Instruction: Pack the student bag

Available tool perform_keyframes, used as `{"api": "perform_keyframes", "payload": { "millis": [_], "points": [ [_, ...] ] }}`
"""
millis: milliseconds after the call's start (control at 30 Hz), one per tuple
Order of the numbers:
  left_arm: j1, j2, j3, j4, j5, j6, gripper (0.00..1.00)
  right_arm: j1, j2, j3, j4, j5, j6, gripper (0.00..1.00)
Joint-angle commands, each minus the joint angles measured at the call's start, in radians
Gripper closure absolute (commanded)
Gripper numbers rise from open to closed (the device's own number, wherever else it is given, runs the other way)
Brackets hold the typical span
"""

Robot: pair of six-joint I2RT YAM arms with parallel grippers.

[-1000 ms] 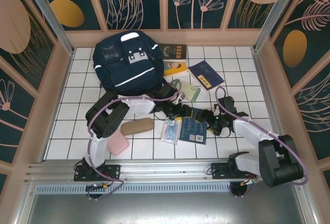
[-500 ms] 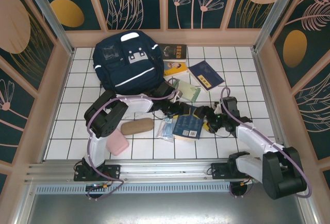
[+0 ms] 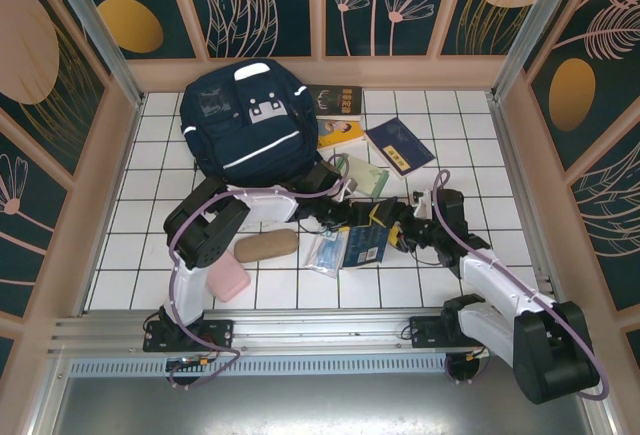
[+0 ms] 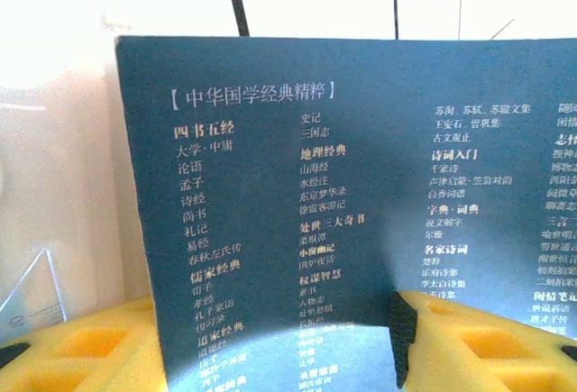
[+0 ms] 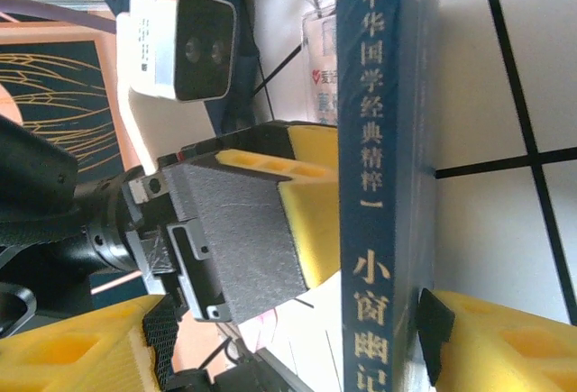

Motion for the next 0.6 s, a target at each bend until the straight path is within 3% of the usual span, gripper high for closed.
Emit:
{"api": "perform_keyframes", "payload": {
  "millis": [0,267,333,567],
  "points": [
    [-0.024,0.004,-0.044,-0.054,-0.007,-0.006,0.40,0.004,-0.004,-0.009,0.004,0.031,-0.040,0.30],
    [-0.024,-0.015,-0.057,-0.020,0.018,-0.013,0.45,0.003,0.041,-0.034,0.101,0.069,0.010,0.58],
    [-0.025,-0.027,-0.059,-0.022,0.014,-0.010,0.47,0.002,0.061,-0.030,0.097,0.081,0.002,0.60],
    [-0.025,-0.092,-0.052,-0.073,-0.077,0.032,0.48,-0.002,0.063,-0.060,0.112,0.127,-0.016,0.84]
  ]
}}
